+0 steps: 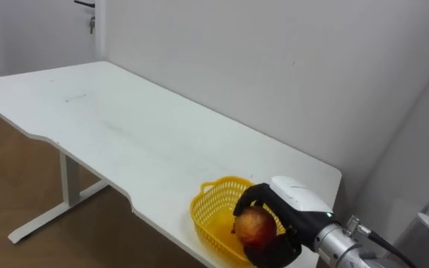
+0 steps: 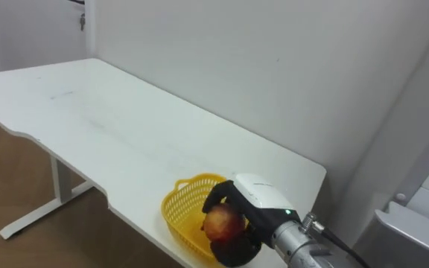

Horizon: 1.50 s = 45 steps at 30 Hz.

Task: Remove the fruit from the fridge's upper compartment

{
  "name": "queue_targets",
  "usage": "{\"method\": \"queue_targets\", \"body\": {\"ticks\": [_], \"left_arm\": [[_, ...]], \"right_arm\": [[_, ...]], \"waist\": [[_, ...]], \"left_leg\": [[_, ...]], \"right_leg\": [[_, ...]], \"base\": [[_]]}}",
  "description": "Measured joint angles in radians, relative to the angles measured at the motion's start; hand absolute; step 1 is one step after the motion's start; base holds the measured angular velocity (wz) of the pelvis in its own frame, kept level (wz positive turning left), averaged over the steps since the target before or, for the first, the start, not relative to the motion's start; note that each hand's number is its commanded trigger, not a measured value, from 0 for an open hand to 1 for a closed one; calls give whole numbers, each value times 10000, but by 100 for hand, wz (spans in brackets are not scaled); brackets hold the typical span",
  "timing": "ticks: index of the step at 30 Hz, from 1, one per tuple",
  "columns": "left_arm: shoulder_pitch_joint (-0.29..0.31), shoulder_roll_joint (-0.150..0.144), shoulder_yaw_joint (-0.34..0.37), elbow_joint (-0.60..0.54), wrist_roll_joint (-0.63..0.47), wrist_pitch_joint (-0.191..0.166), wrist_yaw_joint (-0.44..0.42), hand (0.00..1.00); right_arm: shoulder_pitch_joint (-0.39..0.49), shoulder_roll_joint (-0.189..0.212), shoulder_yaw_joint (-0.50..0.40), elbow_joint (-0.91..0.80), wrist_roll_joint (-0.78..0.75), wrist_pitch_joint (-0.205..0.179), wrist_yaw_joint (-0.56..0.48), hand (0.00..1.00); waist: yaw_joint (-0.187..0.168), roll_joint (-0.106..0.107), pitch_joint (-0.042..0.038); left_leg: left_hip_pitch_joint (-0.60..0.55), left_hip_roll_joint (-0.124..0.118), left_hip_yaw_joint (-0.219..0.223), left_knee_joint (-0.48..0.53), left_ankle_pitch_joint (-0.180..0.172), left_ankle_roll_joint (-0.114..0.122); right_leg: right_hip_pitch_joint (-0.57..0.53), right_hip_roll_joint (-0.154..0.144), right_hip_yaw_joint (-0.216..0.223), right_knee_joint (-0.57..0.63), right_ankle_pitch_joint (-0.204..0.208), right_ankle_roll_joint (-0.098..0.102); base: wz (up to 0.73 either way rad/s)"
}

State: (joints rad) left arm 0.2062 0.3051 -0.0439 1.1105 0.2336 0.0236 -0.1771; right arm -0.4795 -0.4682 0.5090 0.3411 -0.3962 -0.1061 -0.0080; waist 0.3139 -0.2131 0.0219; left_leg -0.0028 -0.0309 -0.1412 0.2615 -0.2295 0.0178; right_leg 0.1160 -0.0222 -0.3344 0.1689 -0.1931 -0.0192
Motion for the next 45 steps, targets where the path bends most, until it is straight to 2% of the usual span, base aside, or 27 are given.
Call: {"method": "queue_targets", "body": {"ticks": [6, 11, 27, 33, 39, 41, 45], "left_arm": [[-1, 2, 3, -9, 39, -2, 4, 0], [1, 3, -6, -19, 44, -3, 4, 0], [149, 2, 9, -322, 347, 137, 159, 0], [214, -19, 20, -573, 449, 141, 205, 0], [281, -194, 402, -561, 426, 141, 175, 0], [347, -232, 398, -568, 422, 141, 172, 0], [433, -288, 400, -570, 370, 140, 274, 0]], "right_arm": [[-33, 0, -1, -4, -18, -10, -35, 0], [-74, 0, -1, -6, -17, -11, -47, 0], [-73, 0, -3, -6, -24, -2, -33, 0], [-73, -1, -24, -8, -29, -2, -9, 0], [-72, -1, -454, -339, 241, -11, 110, 0], [-72, -1, -688, -506, 527, -58, -9, 0], [-58, 0, -792, -1023, 1108, -66, -173, 0]], "waist": [[-32, -74, 1], [-47, -180, 58], [-67, -141, 61], [-82, -46, 23], [-82, 221, -65], [-170, 374, -115], [-369, 525, -118]], "left_leg": [[-40, -2, -2, 113, 0, 0], [-83, -2, -19, 116, -16, -4], [-96, -4, 0, 141, -31, -5], [-103, -5, 5, 141, -30, -5], [-40, -4, 52, 112, -26, -1], [35, -1, 57, 121, -25, -1], [159, 9, 64, 87, -22, -2]], "right_leg": [[-32, -1, 31, 5, 0, 0], [-30, 5, 22, 7, 0, 0], [-29, 12, 32, 10, 1, 0], [-32, 13, 29, 10, 1, 0], [7, 6, 16, 4, 1, 1], [55, -1, 8, -5, 1, 1], [171, -42, 33, -6, 1, 1]], "base": [[0], [0], [0], [0], [0], [0], [-1]]}}
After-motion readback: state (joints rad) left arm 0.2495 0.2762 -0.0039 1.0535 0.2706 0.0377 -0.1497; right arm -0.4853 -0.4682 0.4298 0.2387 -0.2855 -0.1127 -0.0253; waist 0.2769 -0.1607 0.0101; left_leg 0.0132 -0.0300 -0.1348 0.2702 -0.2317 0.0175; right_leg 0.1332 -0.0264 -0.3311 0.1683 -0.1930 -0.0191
